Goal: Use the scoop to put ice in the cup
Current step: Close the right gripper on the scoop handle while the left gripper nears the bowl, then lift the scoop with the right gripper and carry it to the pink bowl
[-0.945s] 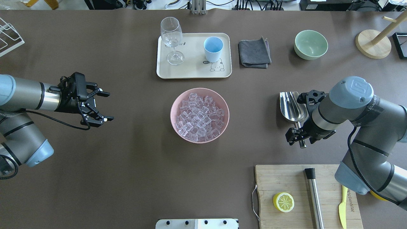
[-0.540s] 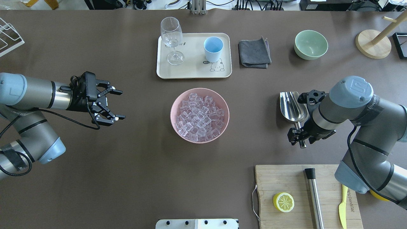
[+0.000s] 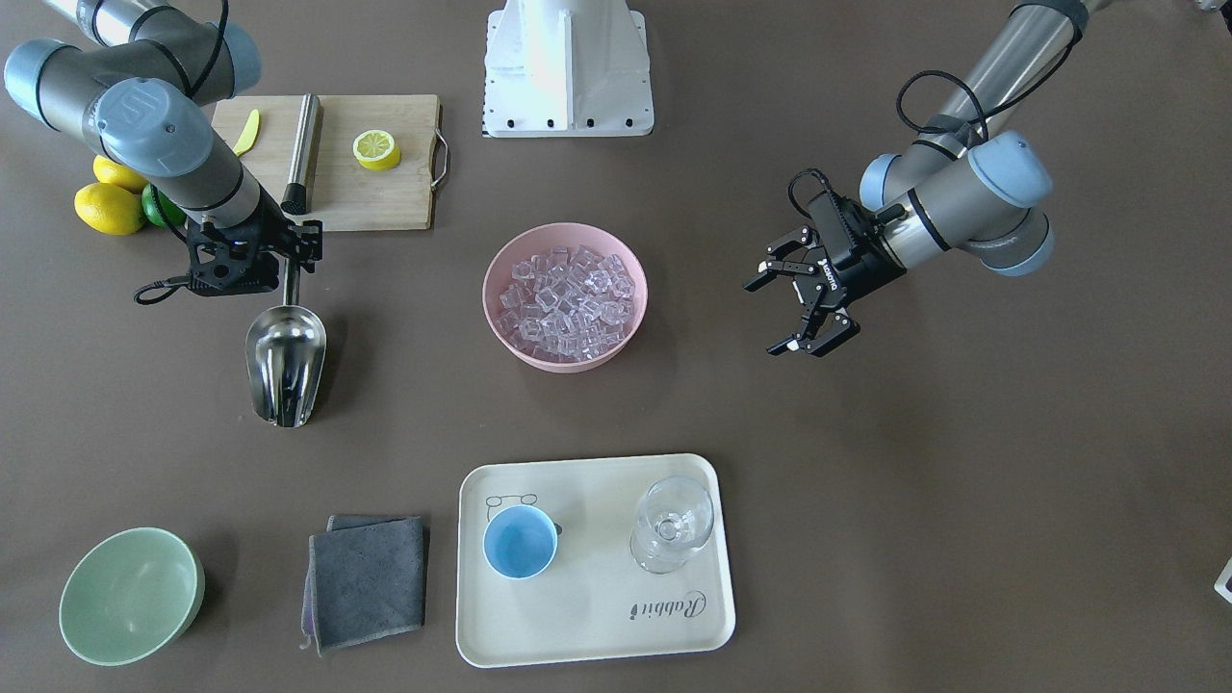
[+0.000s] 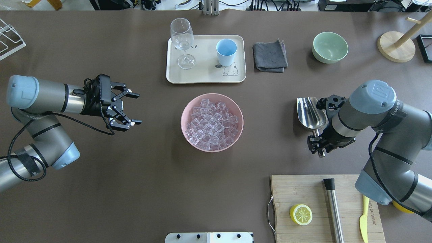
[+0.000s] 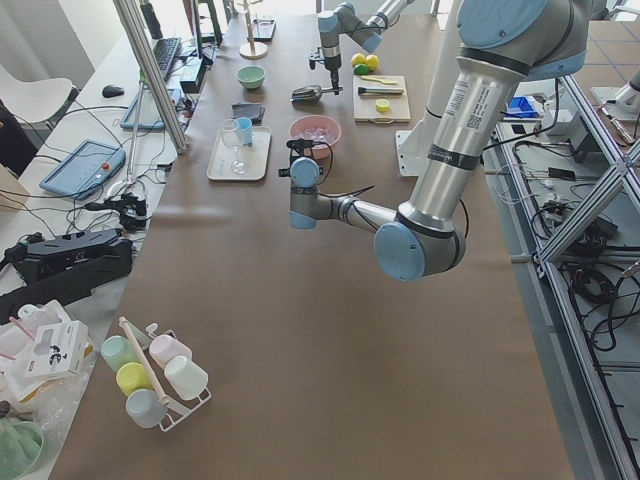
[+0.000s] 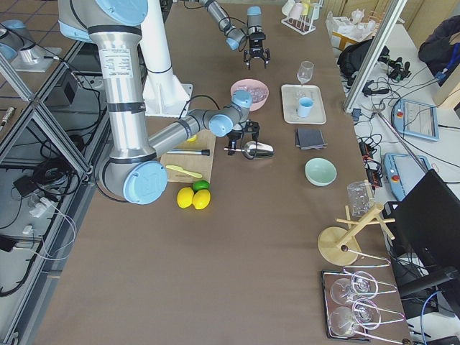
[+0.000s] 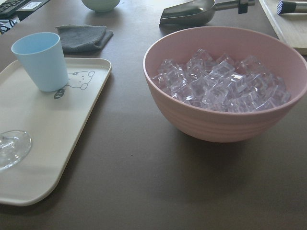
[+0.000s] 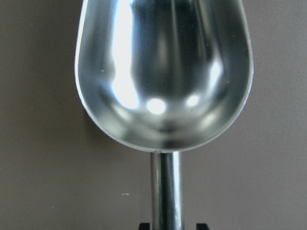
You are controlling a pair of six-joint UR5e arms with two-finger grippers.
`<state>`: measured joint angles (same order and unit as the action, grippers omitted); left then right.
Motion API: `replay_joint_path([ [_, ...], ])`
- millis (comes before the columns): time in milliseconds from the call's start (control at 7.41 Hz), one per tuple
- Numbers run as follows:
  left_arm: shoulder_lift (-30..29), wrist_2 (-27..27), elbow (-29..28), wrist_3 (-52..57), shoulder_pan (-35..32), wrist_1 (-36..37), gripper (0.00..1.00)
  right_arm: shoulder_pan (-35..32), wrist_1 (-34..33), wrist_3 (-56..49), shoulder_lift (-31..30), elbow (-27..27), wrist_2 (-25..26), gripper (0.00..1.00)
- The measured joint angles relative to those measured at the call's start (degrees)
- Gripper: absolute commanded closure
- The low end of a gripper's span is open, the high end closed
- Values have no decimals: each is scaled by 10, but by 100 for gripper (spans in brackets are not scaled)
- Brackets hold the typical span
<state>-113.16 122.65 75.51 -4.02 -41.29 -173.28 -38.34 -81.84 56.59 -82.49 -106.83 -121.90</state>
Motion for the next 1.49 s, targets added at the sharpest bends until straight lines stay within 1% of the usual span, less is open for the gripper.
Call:
replay_joint_path([
  [135,-12,2,-8,0,15,1,2,-2,0,6,0,1,0,59],
  [270,-24,4,-15,0,25,2,2,-3,0,13,1,2,0,62],
  [405,-31,4,-18,0,35,2,2,-4,0,17,2,3,0,87],
  [540,-37,4,-20,-1,44,2,2,-5,0,19,2,5,0,100],
  [1080,-53,-2,-27,-1,52,3,2,-5,1,17,0,-5,0,100],
  [1215,-56,-2,-29,-2,54,3,2,-10,-6,14,-3,-21,0,100],
  [1350,-57,-2,-30,-2,55,4,2,-22,-33,8,-5,-56,2,100],
  [1485,-58,-1,-30,-3,56,4,2,-40,-72,-20,-9,-105,2,100],
])
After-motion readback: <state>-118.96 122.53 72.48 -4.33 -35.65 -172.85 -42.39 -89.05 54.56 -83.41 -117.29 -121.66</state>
